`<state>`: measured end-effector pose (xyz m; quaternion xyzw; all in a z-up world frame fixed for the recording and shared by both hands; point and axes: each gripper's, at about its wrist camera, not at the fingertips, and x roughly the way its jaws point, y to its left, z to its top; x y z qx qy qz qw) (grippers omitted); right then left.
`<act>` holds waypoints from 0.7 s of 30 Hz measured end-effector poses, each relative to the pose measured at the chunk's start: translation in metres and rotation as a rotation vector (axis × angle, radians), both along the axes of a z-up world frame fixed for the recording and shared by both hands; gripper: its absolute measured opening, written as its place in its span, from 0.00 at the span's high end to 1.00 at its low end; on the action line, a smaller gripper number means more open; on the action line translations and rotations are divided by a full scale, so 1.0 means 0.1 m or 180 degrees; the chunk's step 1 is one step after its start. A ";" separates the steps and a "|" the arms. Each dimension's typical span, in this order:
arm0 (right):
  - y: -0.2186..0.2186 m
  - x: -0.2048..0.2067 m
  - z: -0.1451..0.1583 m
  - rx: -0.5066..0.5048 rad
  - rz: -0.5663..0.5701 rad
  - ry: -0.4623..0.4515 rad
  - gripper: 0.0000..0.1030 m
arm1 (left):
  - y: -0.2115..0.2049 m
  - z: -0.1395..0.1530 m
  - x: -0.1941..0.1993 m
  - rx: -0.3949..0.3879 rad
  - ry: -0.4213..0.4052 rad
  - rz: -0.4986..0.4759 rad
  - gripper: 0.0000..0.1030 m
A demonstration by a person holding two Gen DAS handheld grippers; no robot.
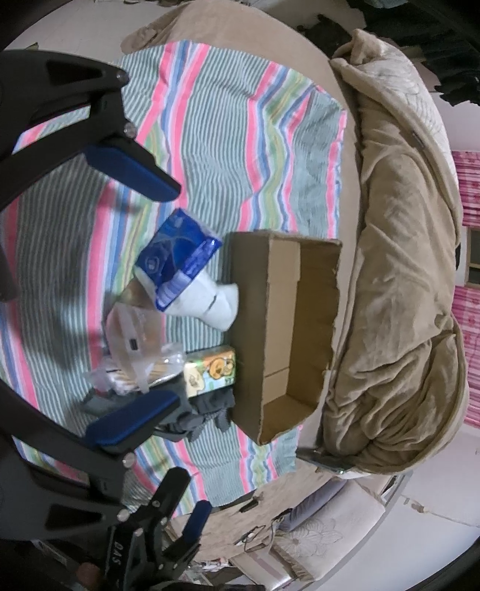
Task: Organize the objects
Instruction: 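Grasp the blue spray bottle with left tool while right tool grasps grey gloves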
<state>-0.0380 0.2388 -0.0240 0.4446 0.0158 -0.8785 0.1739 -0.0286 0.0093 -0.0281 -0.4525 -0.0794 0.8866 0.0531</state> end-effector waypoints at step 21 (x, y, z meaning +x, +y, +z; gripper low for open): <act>-0.01 -0.55 -0.50 -0.0041 0.0006 -0.0360 0.15 | -0.30 -0.58 -0.44 0.0120 -0.0355 0.0103 0.18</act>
